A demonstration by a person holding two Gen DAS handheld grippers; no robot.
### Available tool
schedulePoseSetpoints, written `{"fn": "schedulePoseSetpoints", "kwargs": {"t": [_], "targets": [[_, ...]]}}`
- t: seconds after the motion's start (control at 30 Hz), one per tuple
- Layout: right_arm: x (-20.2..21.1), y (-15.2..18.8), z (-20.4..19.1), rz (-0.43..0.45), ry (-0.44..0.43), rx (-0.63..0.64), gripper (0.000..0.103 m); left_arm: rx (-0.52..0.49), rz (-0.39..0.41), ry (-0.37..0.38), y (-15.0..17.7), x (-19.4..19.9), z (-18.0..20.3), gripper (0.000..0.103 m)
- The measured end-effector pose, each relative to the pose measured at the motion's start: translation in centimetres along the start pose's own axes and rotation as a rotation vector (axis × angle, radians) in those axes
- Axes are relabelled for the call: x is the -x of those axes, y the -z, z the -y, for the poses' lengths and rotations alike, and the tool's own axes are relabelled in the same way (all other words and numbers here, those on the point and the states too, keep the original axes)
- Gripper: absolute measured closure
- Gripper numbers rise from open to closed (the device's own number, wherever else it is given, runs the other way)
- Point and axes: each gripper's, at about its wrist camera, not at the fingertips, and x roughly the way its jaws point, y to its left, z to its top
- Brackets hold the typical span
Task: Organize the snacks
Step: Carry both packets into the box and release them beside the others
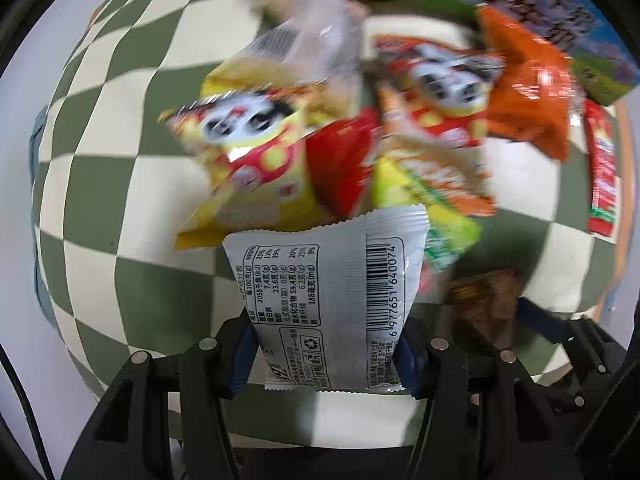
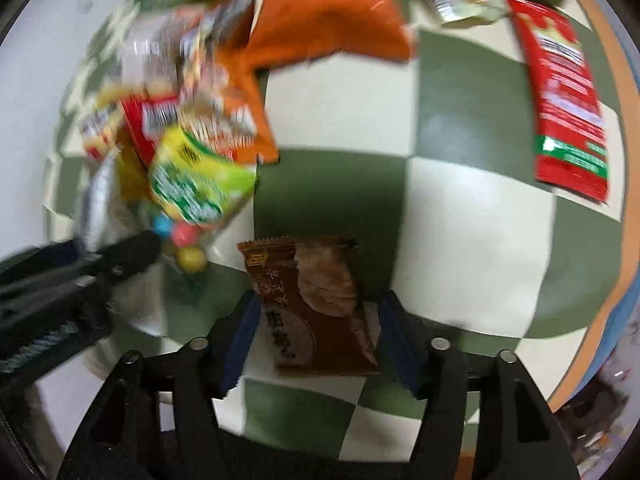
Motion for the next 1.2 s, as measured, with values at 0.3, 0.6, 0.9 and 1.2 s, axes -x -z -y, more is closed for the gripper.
{"fn": "schedulePoseSetpoints", "kwargs": {"t": [0.3,0.6,0.9,1.2], "targets": [[-0.7,1.6,-2.1,0.085,0.137,0.14,0.044,0.026,0.019,0.026,1.0,0.7,-1.8,0.048],[12.2,-1.3,3.1,0.273,-0.063,-0.012,0.044,-0.053,0.204,0.183,-2.8,12.3,1.2,0.048],[24.9,-15.1,7.7,0.478,-0.072,-0.047,0.044,-0.118,0.372,0.169,-17.1,20.4,4.5,0.048],[22.0,-30.7,11.3,0.316,0.085,-0.056,0.044,-0.112,0.216,0.015,-31.3,13.9,4.9,0.048]]}}
